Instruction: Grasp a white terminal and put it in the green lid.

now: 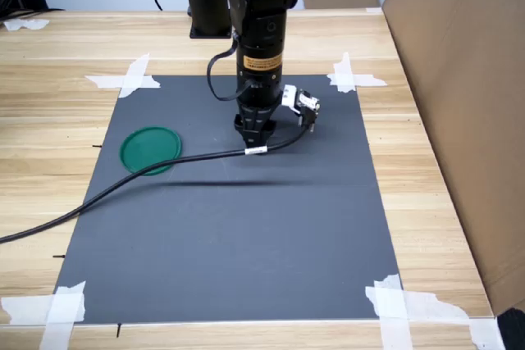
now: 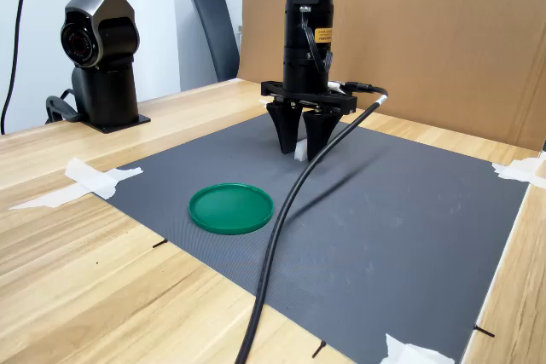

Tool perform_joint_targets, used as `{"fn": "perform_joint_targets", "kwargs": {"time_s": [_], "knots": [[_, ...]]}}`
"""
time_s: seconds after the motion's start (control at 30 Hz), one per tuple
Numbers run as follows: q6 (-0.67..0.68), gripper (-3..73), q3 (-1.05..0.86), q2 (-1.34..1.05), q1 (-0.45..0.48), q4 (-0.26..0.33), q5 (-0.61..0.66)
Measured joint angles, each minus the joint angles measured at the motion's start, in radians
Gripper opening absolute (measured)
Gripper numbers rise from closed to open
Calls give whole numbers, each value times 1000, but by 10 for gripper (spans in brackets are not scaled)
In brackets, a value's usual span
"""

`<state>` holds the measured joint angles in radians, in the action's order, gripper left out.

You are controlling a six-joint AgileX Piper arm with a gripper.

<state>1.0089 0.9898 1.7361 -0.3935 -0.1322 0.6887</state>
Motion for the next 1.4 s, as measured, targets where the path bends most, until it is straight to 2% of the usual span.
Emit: {"fn": "perform_joint_targets", "kwargs": {"time_s": [0.07, 0.17, 0.3, 0.37, 0.43, 0.6, 0.7, 0.77, 0.93, 1.07, 1.2, 1.27, 1.37, 1.4], "knots": [[0, 465, 0, 0, 0, 0, 3], [-2, 393, -1, -4, 0, 1, 0], [-7, 170, -2, -12, 0, 0, -21], [-11, 109, -2, -12, 0, 0, -21], [-13, 81, -2, -13, 0, 0, -19], [-52, 80, -2, -17, 0, 1, 13], [-62, 80, 10, -30, 6, 21, 39], [-63, 80, 74, -50, 37, 60, 70], [-55, 80, 168, -54, 81, 73, 141], [-31, 80, 268, -54, 175, 98, 221], [6, 80, 287, -57, 326, 142, 295], [18, 80, 287, -62, 413, 160, 296], [32, 80, 287, -73, 467, 165, 291], [47, 80, 284, -83, 525, 167, 267]]}}
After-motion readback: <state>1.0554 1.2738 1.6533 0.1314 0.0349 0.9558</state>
